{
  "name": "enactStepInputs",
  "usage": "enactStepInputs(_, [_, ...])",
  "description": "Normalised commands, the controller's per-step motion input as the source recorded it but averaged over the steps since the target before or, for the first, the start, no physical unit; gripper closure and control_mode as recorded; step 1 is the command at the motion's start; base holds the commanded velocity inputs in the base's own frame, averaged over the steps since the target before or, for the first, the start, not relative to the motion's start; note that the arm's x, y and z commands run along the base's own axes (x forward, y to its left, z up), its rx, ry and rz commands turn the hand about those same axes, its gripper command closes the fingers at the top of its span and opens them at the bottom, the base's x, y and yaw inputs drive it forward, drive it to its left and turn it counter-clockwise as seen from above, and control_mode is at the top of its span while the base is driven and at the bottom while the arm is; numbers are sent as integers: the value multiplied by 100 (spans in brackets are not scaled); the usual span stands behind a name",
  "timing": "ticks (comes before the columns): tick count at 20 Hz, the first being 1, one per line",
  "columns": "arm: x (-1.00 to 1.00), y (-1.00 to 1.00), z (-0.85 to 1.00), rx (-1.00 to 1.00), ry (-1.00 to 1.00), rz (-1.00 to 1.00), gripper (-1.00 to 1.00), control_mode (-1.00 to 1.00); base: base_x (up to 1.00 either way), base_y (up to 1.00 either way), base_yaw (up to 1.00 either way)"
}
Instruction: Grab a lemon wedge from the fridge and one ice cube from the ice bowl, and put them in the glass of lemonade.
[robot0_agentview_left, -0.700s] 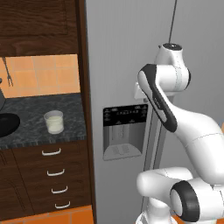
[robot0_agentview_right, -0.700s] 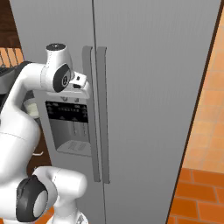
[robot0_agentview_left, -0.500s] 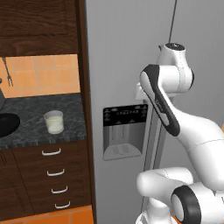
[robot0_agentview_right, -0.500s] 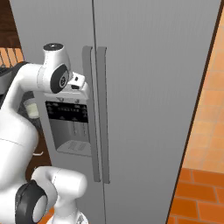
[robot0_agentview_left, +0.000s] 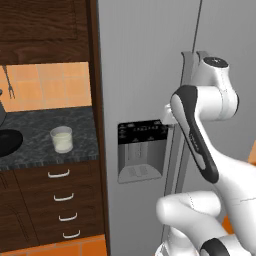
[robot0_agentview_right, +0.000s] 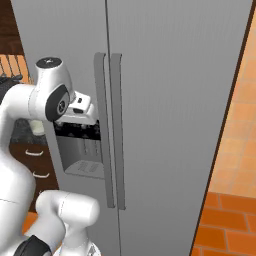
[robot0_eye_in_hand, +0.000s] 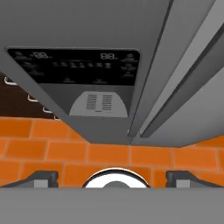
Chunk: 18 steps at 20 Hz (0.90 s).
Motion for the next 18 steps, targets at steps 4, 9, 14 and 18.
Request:
enactStepInputs(4, [-51,-4,0,4,0,0,-100,-100,0,0,0])
enactStepInputs(9, [-37,-7,0,4,0,0,-100,-100,0,0,0])
enactStepInputs(14, [-15,-15,0,1,0,0,-100,-100,0,0,0])
enactStepInputs(18, [0,-25,0,0,0,0,-100,-100,0,0,0])
